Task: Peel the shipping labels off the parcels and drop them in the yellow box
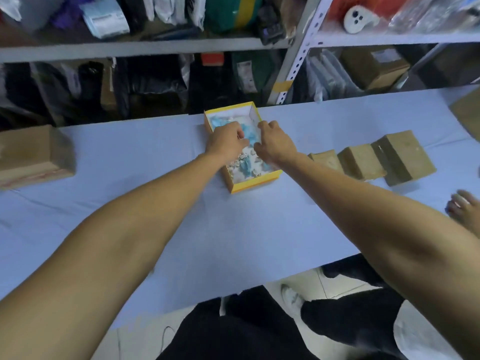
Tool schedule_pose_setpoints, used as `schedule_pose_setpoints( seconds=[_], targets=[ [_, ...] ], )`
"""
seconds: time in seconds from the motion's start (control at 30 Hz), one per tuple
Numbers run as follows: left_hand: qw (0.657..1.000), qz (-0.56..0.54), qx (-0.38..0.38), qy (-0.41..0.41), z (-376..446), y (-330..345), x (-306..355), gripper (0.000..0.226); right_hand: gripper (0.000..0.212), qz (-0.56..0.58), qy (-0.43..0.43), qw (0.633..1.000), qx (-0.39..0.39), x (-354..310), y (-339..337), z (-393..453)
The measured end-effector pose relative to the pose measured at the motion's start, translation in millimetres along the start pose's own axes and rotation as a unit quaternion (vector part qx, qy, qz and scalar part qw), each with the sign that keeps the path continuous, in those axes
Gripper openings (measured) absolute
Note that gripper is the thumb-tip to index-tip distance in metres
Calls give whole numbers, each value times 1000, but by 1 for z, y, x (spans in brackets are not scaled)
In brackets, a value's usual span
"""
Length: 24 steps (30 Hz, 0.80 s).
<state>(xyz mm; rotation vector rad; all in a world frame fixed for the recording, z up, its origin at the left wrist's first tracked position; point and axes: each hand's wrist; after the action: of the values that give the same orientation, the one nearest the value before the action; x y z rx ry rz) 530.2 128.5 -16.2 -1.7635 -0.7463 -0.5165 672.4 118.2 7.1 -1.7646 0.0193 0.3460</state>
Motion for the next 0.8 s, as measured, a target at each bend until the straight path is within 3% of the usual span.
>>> schedule_pose_setpoints(
  seconds=[0.13,0.43,0.8],
  targets=[
    [998,60,-5,-13,37,20,-3,20,42,-1,-14,999,-34,15,16,39],
    [997,51,-19,-45,83,32,-12,18,40,8,-52,993,-107,44,41,93],
    [995,64,5,-78,90,35,0,20,39,9,-82,990,-115,63,35,108]
  ],
)
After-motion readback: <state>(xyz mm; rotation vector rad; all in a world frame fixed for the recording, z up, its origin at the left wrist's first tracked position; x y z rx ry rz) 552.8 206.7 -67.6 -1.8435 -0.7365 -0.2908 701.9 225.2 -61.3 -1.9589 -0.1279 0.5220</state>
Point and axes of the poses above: each hand's wrist, its own z-axis towards the middle knuckle, its own y-axis out of the palm, x = y × z, and after that the axes turned 11 degrees about -y, right-handed
